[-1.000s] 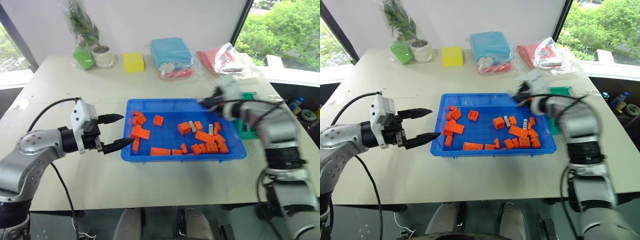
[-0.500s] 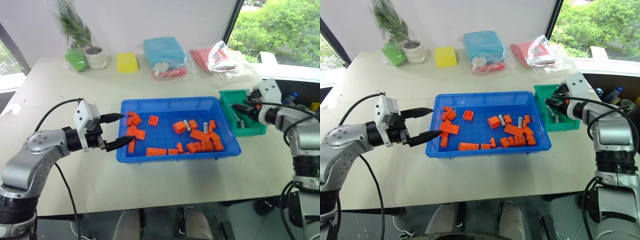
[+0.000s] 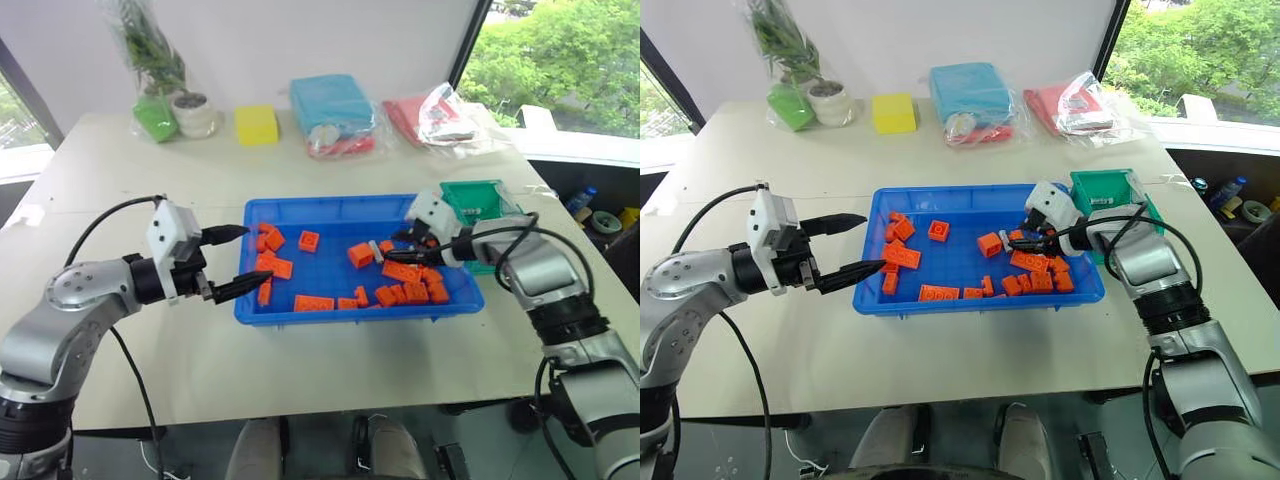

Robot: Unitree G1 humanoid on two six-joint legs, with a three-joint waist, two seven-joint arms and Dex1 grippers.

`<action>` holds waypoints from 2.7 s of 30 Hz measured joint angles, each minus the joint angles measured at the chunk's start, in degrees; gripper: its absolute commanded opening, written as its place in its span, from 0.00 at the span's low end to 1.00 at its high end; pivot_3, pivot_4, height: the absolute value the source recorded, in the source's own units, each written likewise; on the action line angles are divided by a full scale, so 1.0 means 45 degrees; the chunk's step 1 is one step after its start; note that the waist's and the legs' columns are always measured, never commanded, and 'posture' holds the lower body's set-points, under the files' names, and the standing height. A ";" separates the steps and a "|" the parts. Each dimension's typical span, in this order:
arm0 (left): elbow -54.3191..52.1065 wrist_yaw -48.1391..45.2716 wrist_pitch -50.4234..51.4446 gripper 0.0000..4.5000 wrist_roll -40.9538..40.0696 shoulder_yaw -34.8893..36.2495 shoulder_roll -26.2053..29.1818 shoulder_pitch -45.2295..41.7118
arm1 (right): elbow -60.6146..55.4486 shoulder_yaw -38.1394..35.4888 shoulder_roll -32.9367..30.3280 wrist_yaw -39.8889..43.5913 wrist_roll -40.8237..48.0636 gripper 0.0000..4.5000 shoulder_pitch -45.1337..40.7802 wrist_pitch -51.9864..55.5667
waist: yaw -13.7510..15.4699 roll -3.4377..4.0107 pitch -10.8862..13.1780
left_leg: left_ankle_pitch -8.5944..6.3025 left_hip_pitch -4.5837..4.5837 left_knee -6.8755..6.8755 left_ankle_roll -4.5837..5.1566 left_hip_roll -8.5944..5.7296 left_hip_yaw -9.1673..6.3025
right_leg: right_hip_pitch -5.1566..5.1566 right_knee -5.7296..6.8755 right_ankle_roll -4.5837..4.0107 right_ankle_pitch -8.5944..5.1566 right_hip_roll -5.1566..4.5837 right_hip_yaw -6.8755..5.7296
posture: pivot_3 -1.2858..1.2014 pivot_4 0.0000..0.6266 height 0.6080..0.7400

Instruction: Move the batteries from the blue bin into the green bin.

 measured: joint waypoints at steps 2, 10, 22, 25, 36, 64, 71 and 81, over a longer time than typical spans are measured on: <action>-0.0101 0.0060 0.0003 1.00 -0.0040 0.0085 0.0004 0.0058 | 0.0924 0.0357 0.0267 0.0115 -0.0499 0.50 -0.0513 -0.0707 | -0.0028 0.0001 0.0001 | 0.0001 0.0000 -0.0004 0.0000 0.0001 0.0002 | -0.0001 0.0002 0.0005 0.0030 0.0004 0.0000 | 0.52 0.24 0.57; -0.0363 0.0339 0.0021 1.00 -0.0054 0.0317 0.0018 0.0350 | 0.2838 0.0840 0.1355 0.0433 -0.1463 0.50 -0.1426 -0.2107 | 0.0043 0.0000 0.0000 | 0.0000 0.0004 0.0007 -0.0002 -0.0001 -0.0001 | -0.0030 -0.0005 0.0000 0.0029 -0.0001 -0.0001 | 0.52 0.24 0.57; -0.0517 0.0422 0.0049 1.00 -0.0095 0.0487 0.0158 0.0457 | 0.3372 0.0825 0.1436 0.0655 -0.2318 0.50 -0.1647 -0.2639 | 0.0032 -0.0005 -0.0003 | 0.0000 0.0008 0.0006 -0.0002 -0.0002 -0.0002 | -0.0026 -0.0003 -0.0001 0.0029 0.0001 -0.0001 | 0.52 0.24 0.57; -0.0513 0.0431 0.0049 1.00 -0.0094 0.0489 0.0158 0.0436 | 0.3007 0.0457 0.1491 0.0661 -0.2065 0.50 -0.1687 -0.1930 | 0.0024 0.0002 0.0001 | 0.0000 0.0006 0.0003 -0.0002 -0.0001 -0.0002 | -0.0023 0.0003 -0.0001 0.0031 0.0002 0.0000 | 0.52 0.24 0.57; -0.0270 0.0417 0.0018 1.00 -0.0059 0.0285 0.0042 0.0078 | 0.2579 0.0325 0.0541 0.2394 -0.1933 0.98 -0.2305 -0.2685 | 0.0025 -0.0004 -0.0003 | -0.0001 0.0007 0.0003 -0.0003 -0.0002 0.0000 | -0.0026 -0.0002 0.0009 0.0025 0.0003 -0.0001 | 0.52 0.24 0.57; -0.0553 0.0815 0.0037 1.00 -0.0098 0.0479 0.0067 0.0249 | 0.9928 0.1287 0.1884 0.2998 -0.4403 0.59 -0.4683 -0.8368 | -0.0038 -0.0002 -0.0002 | 0.0005 0.0020 0.0002 -0.0007 -0.0002 0.0002 | 0.0026 0.0009 0.0003 0.0034 0.0007 0.0001 | 0.52 0.24 0.57; -0.0495 0.0787 0.0036 1.00 -0.0096 0.0468 0.0072 0.0097 | 0.9317 0.0590 0.1915 0.3124 -0.3873 0.50 -0.4358 -0.7368 | -0.0037 0.0003 0.0001 | 0.0006 0.0019 0.0003 -0.0008 -0.0002 0.0002 | 0.0026 0.0014 0.0003 0.0035 0.0007 0.0001 | 0.52 0.24 0.57; -0.0154 0.0317 -0.0005 1.00 -0.0046 0.0209 0.0067 -0.0278 | 0.2233 -0.3603 -0.1203 0.0816 -0.1669 0.50 -0.1633 -0.1545 | 0.0347 0.0000 -0.0001 | -0.0012 0.0012 0.0009 -0.0030 -0.0023 -0.0011 | -0.0001 -0.0024 -0.0030 0.0014 -0.0010 -0.0001 | 0.52 0.24 0.57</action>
